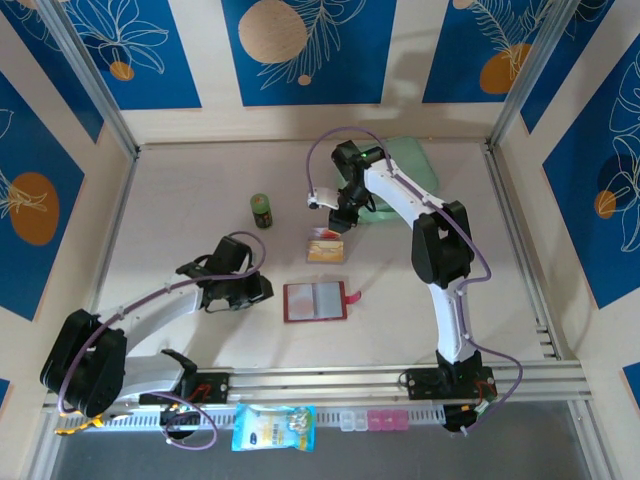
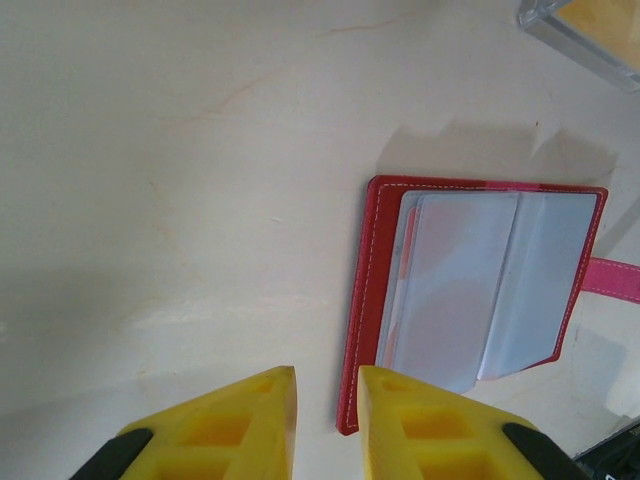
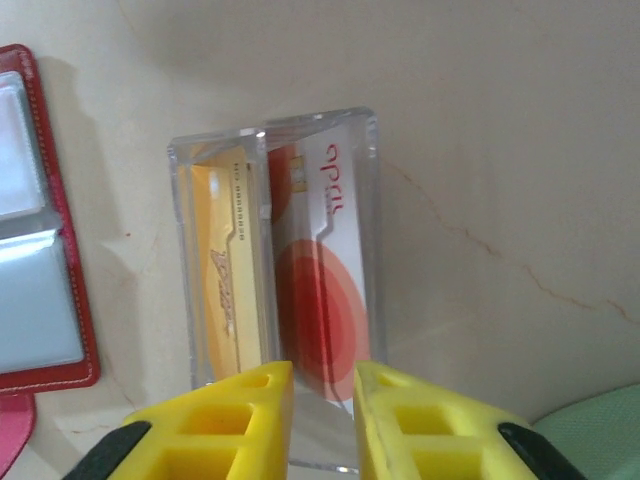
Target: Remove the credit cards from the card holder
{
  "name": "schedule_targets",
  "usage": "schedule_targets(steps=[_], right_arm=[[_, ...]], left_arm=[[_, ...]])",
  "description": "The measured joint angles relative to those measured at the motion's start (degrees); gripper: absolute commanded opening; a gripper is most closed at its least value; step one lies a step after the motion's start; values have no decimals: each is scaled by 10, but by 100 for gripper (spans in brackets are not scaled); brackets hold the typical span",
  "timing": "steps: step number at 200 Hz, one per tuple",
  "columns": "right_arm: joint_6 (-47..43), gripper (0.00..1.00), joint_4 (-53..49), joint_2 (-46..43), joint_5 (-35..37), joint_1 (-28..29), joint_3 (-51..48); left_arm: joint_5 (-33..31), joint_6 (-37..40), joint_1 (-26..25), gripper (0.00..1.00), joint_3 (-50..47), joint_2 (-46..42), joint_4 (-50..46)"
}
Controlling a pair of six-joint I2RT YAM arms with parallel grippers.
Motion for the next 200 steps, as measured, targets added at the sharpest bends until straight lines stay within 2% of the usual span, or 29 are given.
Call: schedule_targets(steps=[67, 107, 141, 200], right_arm=[[26, 24, 67, -4, 46, 2, -8], [72, 23, 96, -52, 46, 12, -55], [158, 22, 128, -117, 33, 29, -117], [384, 20, 198, -235, 22, 80, -272]], left_arm=[[1, 0, 2, 23, 0, 4, 1], [5, 0, 2, 22, 0, 9, 6], [23, -1, 2, 22, 0, 29, 31], [54, -14, 1, 22, 0, 54, 90]])
